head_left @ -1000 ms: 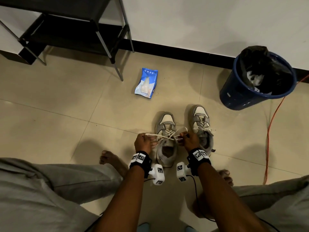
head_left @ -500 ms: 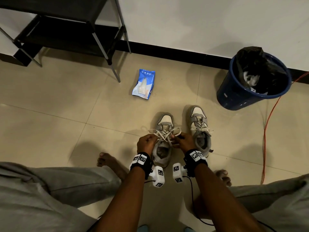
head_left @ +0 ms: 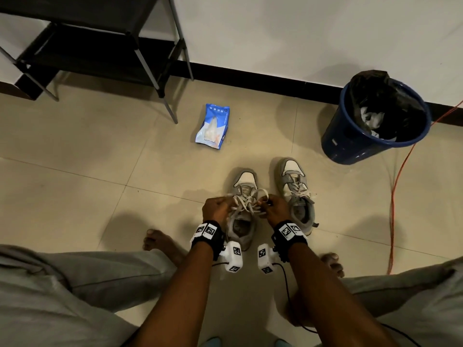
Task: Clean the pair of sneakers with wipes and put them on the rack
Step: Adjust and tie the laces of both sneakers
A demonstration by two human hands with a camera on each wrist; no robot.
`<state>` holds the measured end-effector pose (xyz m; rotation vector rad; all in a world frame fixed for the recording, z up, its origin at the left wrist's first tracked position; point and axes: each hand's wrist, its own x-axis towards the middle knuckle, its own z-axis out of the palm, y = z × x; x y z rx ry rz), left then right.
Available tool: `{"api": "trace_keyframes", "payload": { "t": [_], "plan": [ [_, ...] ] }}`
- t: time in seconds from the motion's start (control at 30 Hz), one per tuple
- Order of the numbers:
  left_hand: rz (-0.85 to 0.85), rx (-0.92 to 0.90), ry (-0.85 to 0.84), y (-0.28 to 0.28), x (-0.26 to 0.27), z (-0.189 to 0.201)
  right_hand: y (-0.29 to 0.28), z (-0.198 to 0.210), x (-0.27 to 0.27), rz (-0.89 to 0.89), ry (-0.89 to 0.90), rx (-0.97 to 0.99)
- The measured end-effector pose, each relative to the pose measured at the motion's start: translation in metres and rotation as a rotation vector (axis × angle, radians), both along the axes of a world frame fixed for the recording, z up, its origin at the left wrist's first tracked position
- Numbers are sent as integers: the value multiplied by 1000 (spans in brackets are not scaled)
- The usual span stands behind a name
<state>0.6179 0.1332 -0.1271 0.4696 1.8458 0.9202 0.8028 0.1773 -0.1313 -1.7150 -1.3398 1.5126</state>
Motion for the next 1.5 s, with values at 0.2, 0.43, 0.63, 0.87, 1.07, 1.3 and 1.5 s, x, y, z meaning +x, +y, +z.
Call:
{"api": "trace_keyframes", "payload": {
  "t": [0.2,0.43,0.63,0.87,1.07,1.3,1.5],
  "plan": [
    [-103,59,127,-4,11,0,-2,1,-4,-6,36,-25],
    [34,-3,100,-9,2,-14,-3,0,-1,-39,15,-63],
    [-137,-15,60,-14,-2,-5,-8,12,-7,-148,84,-144],
    [-349,-3,55,-18,-8,8,-14,16,-2,-22,38,-100],
    [-505,-16,163,-14,-6,13,-13,21,9,172,-108,-44],
    [-162,-228,476,-20,-102,-48,6,59,55,-7,-704,164],
    [-79,-66,491,-29,-43,17,-2,63,48,-11,-854,296]
  ]
}}
